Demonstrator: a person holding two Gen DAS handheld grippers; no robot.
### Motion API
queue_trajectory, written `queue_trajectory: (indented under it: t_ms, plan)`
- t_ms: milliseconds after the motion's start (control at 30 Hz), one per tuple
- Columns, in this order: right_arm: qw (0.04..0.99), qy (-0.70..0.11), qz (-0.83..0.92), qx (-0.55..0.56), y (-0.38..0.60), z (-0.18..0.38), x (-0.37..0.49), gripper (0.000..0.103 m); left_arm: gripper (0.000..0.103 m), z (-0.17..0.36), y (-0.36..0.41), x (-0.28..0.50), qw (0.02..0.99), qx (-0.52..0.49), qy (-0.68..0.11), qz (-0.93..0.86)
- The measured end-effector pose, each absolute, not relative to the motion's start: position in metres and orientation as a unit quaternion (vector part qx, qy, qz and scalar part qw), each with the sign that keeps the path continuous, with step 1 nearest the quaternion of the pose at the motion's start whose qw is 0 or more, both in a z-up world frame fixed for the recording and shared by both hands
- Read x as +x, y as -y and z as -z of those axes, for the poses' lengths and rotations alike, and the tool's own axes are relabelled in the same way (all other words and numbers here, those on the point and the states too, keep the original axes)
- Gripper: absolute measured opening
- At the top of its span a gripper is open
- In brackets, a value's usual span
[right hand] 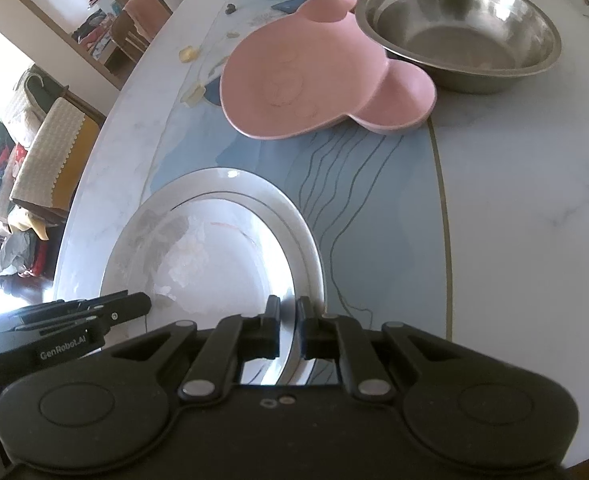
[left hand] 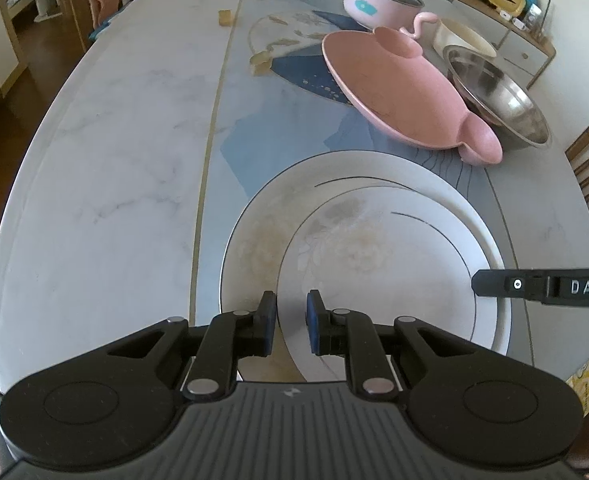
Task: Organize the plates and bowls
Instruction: 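Open the left gripper to release the small plate, then move the left gripper toward the pink bear-shaped plate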
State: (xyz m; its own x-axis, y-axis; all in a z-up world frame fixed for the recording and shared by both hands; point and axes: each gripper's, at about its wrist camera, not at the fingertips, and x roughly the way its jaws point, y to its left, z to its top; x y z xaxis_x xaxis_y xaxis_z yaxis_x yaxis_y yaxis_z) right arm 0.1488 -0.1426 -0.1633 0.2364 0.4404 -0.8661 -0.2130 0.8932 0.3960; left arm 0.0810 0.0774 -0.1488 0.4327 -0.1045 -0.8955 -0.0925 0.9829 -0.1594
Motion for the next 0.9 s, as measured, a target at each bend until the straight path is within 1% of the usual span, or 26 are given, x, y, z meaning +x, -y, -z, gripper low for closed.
queue_trajectory:
  t_ms: [433, 533, 700, 900]
  plan:
    - [0.777, -0.586, -0.206, 0.101, 0.142, 0.163, 0.152, 0.009, 0.015, 0.135, -0.083, 0.074, 0.853, -0.057, -0.518, 0.004]
    - [0.778, -0.586, -0.208, 0.093, 0.14, 0.161, 0.152, 0.013, 0.015, 0.132, -0.083, 0.073, 0.856, -0.059, -0.514, 0.004]
    - [0.792, -0.569, -0.212, 0.07, 0.138, 0.147, 0.148, 0.023, 0.015, 0.123, -0.079, 0.074, 0.862, -0.055, -0.505, 0.01]
    - [0.804, -0.552, -0.212, 0.063, 0.144, 0.13, 0.149, 0.03, 0.015, 0.108, -0.072, 0.08, 0.87, -0.049, -0.489, 0.024]
